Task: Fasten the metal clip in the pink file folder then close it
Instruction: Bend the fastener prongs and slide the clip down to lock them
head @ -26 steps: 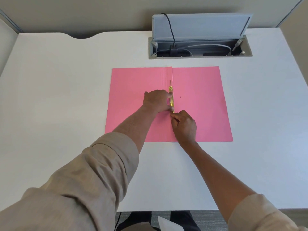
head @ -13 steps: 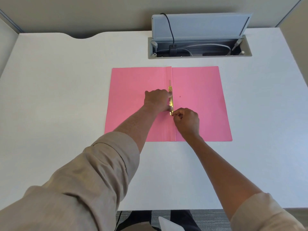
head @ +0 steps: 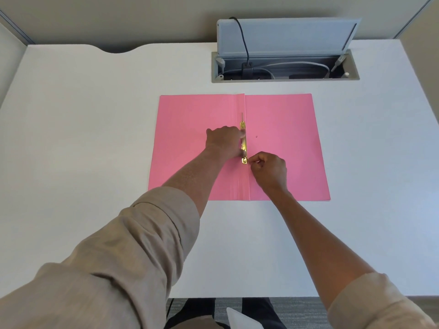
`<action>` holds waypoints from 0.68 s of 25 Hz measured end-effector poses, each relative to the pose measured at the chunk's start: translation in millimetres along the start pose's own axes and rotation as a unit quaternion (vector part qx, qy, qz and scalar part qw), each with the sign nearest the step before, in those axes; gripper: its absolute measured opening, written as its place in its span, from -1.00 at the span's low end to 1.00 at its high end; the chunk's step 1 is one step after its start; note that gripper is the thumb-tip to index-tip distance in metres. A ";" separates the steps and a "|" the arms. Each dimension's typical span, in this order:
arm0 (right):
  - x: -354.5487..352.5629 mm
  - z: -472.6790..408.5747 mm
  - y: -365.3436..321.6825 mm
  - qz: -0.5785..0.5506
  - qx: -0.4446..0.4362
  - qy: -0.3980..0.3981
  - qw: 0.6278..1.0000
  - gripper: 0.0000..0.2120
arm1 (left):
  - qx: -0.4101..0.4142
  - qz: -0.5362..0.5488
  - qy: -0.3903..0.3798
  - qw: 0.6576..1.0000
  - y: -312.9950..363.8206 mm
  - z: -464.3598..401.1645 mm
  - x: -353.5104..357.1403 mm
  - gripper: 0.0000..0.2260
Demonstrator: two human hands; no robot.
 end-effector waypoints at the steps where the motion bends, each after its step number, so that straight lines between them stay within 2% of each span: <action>1: 0.6 0.5 0.0 0.000 -0.001 0.001 1.000 -0.70 | -0.001 0.001 -0.003 1.000 -0.3 -0.4 0.2 -0.45; 17: 8.1 7.6 4.7 0.022 -0.030 0.019 0.999 -0.70 | -0.004 0.035 -0.013 0.999 -4.7 -1.7 0.6 -0.43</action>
Point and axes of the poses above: each hand's wrist, its own z-axis away from the middle knuckle, its own x-axis out of the palm, y = z × x, the point moved 3 cm from there along -z, towards the middle knuckle, and after that the axes turned 2 degrees about -x, right-handed, at the moved point
